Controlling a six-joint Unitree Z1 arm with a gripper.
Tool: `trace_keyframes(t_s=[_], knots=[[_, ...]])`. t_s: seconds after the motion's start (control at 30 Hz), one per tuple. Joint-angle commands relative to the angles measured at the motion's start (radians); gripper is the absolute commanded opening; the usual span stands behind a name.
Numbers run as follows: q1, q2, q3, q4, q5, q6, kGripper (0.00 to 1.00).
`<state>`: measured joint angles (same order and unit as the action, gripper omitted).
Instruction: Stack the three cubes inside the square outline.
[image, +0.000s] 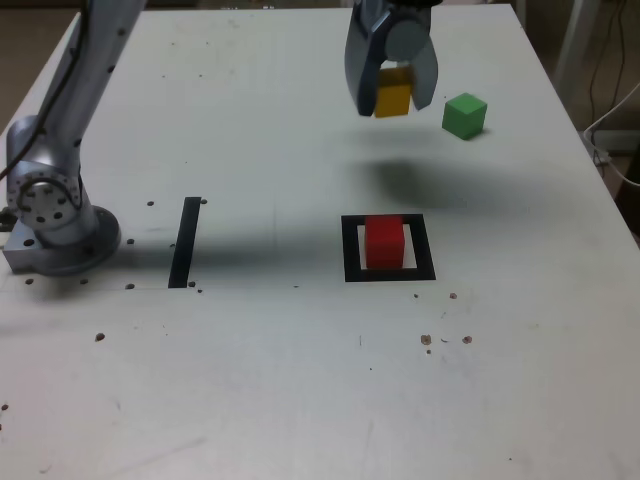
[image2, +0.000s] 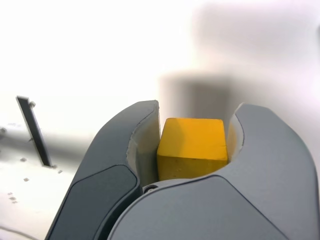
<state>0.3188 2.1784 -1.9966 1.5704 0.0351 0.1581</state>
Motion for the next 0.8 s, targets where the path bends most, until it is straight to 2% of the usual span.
trace_keyframes(t_s=[0.0, 0.17, 0.37, 0.77], knots=[[-0.038, -0.038, 0.050, -0.002, -0.014, -0.007, 0.32], [-0.114, -0.106, 0.172, -0.074, -0.051, -0.031, 0.32], [-0.193, -0.171, 0.273, -0.141, -0.073, -0.073, 0.32], [-0.300, -0.174, 0.332, -0.216, -0.096, -0.154, 0.32]])
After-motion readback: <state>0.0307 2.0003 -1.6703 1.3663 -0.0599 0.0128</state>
